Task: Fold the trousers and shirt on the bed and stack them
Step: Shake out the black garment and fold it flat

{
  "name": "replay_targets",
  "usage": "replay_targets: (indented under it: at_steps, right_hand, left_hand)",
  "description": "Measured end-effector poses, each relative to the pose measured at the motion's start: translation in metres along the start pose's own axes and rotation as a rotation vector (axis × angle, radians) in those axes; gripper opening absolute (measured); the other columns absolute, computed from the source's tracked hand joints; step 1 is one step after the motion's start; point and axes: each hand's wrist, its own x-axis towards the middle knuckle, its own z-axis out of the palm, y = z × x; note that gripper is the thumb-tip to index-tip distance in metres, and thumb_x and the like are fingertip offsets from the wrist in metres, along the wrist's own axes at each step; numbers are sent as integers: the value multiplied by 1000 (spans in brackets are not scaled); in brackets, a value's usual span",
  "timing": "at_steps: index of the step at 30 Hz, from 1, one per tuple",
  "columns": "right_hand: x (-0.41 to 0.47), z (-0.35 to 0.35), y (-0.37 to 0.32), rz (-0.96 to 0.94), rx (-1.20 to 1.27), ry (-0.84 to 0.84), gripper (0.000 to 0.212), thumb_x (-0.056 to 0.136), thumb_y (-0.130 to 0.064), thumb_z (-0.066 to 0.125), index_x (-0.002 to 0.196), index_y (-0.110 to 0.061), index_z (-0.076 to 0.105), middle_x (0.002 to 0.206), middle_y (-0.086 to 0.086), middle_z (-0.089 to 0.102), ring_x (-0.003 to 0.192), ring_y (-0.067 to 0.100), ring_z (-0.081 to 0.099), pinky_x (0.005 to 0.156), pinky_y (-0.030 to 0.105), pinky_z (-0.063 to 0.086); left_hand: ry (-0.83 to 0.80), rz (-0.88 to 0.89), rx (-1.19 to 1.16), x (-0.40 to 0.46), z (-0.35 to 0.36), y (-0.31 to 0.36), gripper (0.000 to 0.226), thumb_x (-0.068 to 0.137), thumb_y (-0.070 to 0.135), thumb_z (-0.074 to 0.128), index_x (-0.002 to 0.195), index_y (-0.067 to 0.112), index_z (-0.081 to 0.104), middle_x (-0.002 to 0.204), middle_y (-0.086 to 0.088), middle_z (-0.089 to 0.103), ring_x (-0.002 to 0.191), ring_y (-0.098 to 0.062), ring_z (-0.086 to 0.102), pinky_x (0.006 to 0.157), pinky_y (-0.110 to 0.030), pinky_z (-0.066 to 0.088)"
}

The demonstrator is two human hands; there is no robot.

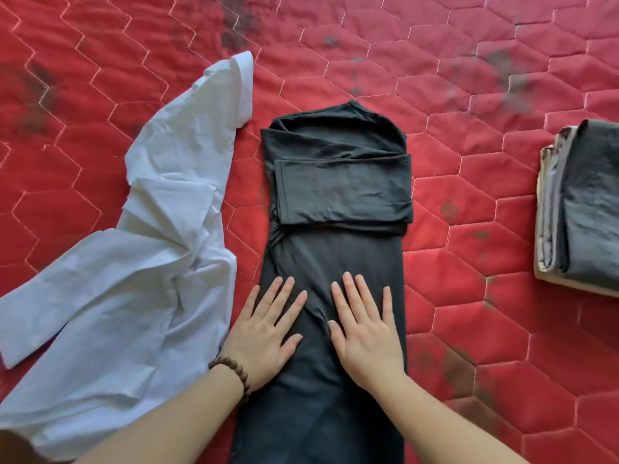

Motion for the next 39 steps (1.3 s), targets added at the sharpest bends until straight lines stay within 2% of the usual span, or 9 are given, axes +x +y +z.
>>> replay_targets:
  at_steps: [9,14,19,22,27,31,33,36,39]
  right_hand:
    - [-99,11,16,186,-40,-40,60,95,-43,23,149,-19,22,157,1,15,147,19,11,117,53,15]
    - [-161,10,7,161,-54,-94,55,99,-36,24,149,-21,11,157,-2,7,147,21,10,118,47,14]
    - [-198,9,12,95,-53,-150,85,84,-2,43,147,-34,-5,160,-5,1,145,13,-9,119,41,2]
    - [-201,8,15,54,-23,-113,91,80,5,46,148,-40,6,158,-6,4,145,15,-5,119,42,2]
    - [-194,1,4,-103,24,-64,82,69,9,53,140,-33,47,154,1,28,146,29,16,118,52,12]
    - [-180,-28,-4,-107,303,-207,57,78,9,49,120,-25,68,135,-2,56,141,8,29,120,31,0]
    - [-166,-53,3,3,584,-317,42,85,5,50,106,-22,73,100,1,74,107,-16,50,117,19,15]
    - [-120,-83,27,158,945,-365,17,86,-5,54,83,-6,71,71,-2,63,71,8,54,72,39,46]
    - [-52,-89,49,478,1422,-196,20,91,-17,55,94,-3,68,75,1,70,66,13,62,58,26,51]
  left_hand:
    - [-14,31,110,-68,10,-18,57,91,38,26,143,19,41,150,-7,38,137,-30,37,109,-51,34]
    - [-14,195,174,-127,17,-19,72,78,8,14,148,24,22,155,-8,23,142,-31,23,114,-52,24]
    - [61,349,113,-154,23,-12,75,68,0,69,137,22,50,142,-11,48,130,-33,47,102,-53,42]
    - [64,388,36,-151,33,-8,82,65,-1,72,139,24,47,145,-12,44,134,-33,41,107,-52,35]
    - [-64,345,-103,-150,36,-6,74,83,3,47,147,36,28,158,-2,12,145,-23,-4,117,-40,-6]
    - [-141,174,-560,-144,8,-2,54,85,5,40,129,30,57,152,8,31,146,-13,1,119,-34,-7]
    - [-176,-19,-943,-135,-13,-4,34,94,14,45,118,24,65,143,9,40,141,-12,14,119,-37,9]
    - [-163,-211,-1487,-95,-48,-11,25,83,22,62,91,0,69,90,-10,67,88,-19,59,78,-32,49]
    - [-43,-499,-1695,-33,-64,-22,35,80,33,66,82,-2,62,67,-12,60,66,-20,53,59,-29,40]
